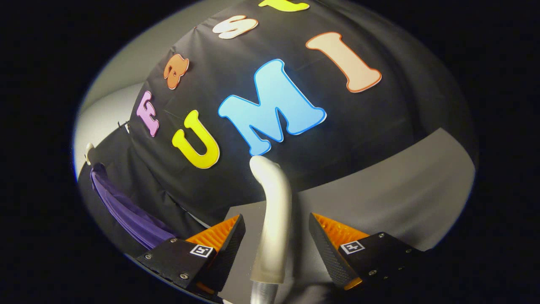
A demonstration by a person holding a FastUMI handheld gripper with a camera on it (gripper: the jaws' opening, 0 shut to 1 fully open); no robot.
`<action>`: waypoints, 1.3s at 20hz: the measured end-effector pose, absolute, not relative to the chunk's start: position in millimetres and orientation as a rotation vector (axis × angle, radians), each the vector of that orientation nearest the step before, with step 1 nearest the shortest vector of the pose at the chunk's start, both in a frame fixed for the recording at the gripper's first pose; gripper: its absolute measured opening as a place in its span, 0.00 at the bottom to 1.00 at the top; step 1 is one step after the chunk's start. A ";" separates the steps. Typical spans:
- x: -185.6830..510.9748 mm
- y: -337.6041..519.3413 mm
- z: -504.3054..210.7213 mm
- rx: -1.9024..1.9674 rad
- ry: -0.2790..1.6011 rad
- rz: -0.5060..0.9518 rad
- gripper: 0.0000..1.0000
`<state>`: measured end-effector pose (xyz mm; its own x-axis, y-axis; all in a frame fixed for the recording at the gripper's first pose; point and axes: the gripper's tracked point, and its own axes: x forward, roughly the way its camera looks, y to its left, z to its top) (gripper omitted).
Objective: Iron the clothes twice with a garment steamer, once on the left side and once on the right side.
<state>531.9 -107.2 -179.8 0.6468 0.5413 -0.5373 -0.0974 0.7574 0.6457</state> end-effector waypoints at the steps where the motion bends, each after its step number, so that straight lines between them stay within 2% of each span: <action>1: 530.8 -104.6 -180.4 0.652 0.803 0.405 0.91; 10: 518.0 -95.6 -205.9 0.863 0.938 0.457 0.66; 11: 516.5 -92.6 -204.0 0.890 0.945 0.468 0.61; 13: 516.4 -90.6 -206.8 0.907 0.954 0.456 0.43; 15: 515.8 -97.3 -198.8 0.913 0.934 0.432 0.38; 17: 514.2 -98.1 -192.6 0.865 0.879 0.400 0.34; 26: 438.1 -89.7 -137.1 0.692 0.645 0.366 0.34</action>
